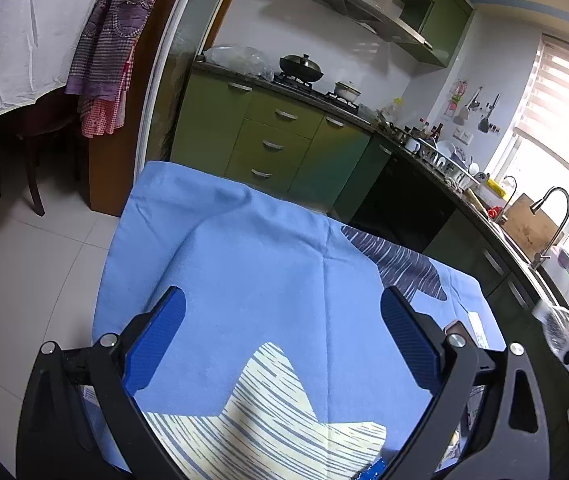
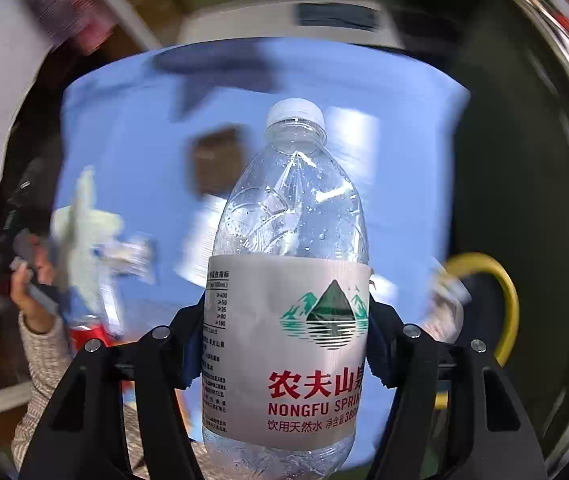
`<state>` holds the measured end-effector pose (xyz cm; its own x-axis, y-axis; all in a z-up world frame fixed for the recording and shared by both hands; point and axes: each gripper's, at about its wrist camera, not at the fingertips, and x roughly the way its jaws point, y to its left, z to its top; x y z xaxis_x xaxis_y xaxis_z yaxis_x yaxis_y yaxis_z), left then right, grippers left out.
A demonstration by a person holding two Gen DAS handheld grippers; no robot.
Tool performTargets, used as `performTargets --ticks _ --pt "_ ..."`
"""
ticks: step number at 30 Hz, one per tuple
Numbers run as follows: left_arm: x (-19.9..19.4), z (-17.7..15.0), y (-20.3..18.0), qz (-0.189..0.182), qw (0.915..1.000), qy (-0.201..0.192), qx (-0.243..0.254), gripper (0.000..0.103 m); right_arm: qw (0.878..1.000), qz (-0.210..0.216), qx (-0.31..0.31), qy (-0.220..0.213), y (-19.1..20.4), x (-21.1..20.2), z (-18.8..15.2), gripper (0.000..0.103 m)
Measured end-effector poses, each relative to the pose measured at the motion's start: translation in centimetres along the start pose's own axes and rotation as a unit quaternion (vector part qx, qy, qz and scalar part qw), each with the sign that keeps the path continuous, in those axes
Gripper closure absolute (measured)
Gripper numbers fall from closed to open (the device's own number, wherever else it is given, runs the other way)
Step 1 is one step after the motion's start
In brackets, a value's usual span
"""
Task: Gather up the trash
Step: 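Carry the water bottle over the bin and release it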
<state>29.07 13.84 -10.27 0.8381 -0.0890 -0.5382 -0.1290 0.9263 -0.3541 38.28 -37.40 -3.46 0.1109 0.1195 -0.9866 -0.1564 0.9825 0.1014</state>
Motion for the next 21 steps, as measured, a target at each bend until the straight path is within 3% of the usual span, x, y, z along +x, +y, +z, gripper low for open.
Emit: performTargets --ticks 3,8,15,21 --pt "0.0 -0.2 -0.3 0.000 1.0000 0.000 0.007 0.010 0.998 -0.008 0.065 0.007 -7.3 0.7 -2.3 0.039" --pt "0.5 -0.5 -0.9 0.006 0.9997 0.006 0.024 0.010 0.986 -0.011 0.162 0.045 -18.4 6.3 -6.3 0.039" --pt "1.1 -1.0 -2.0 0.010 0.9986 0.015 0.049 0.010 0.973 0.002 0.223 0.051 -24.1 13.5 -7.3 0.039" --pt "1.2 -1.2 -2.8 0.002 0.9974 0.022 0.069 0.010 0.974 -0.037 0.218 0.041 -24.1 13.2 -7.7 0.032"
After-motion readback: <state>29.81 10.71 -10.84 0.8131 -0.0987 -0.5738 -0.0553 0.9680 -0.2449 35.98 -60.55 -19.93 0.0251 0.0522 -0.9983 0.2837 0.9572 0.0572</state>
